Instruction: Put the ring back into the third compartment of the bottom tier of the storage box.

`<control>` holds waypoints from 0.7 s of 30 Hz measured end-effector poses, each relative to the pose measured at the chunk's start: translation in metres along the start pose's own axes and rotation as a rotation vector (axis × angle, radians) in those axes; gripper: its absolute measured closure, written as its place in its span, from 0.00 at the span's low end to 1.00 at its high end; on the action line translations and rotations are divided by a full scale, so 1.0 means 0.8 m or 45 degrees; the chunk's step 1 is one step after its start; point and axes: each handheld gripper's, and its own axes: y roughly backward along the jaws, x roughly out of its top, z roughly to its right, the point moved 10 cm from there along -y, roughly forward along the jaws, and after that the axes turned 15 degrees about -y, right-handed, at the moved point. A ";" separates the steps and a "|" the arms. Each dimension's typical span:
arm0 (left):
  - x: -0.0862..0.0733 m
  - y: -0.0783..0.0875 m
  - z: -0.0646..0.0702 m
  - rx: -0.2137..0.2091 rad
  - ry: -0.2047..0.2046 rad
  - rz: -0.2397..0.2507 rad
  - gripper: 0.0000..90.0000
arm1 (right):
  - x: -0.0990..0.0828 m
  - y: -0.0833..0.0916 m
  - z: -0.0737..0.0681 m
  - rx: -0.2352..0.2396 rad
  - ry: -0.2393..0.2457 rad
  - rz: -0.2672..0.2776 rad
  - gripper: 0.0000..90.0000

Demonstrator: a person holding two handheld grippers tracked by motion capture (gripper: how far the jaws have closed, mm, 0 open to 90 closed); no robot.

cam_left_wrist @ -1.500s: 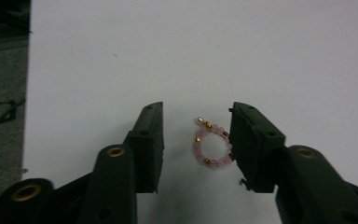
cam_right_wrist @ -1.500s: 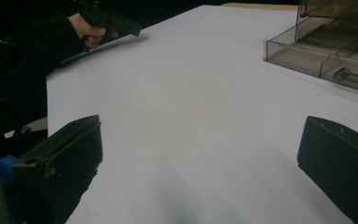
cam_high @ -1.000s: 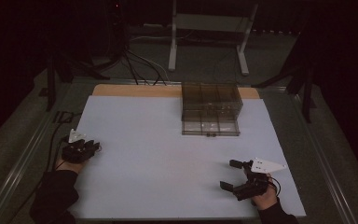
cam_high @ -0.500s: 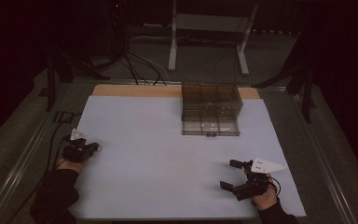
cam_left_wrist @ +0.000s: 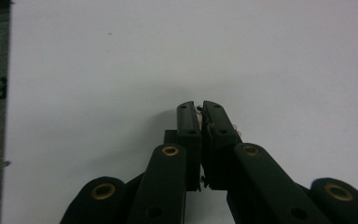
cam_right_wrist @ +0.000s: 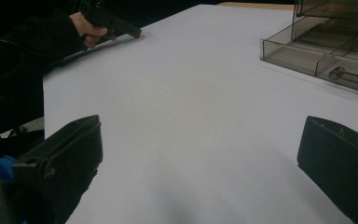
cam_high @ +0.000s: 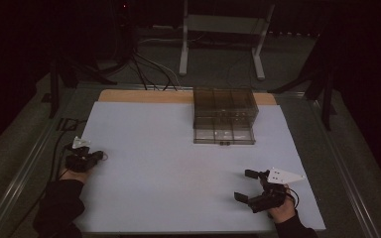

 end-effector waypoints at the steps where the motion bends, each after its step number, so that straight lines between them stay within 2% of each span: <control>1: 0.001 0.001 -0.002 0.008 0.002 0.007 0.98 | 0.000 0.000 0.001 0.000 -0.002 0.000 0.00; 9: 0.004 0.007 -0.001 0.010 0.002 0.020 0.98 | -0.001 -0.001 0.001 -0.002 -0.005 -0.003 0.00; 21: 0.027 0.017 0.015 -0.008 -0.059 0.063 0.98 | 0.001 0.000 0.002 -0.005 -0.015 0.006 0.00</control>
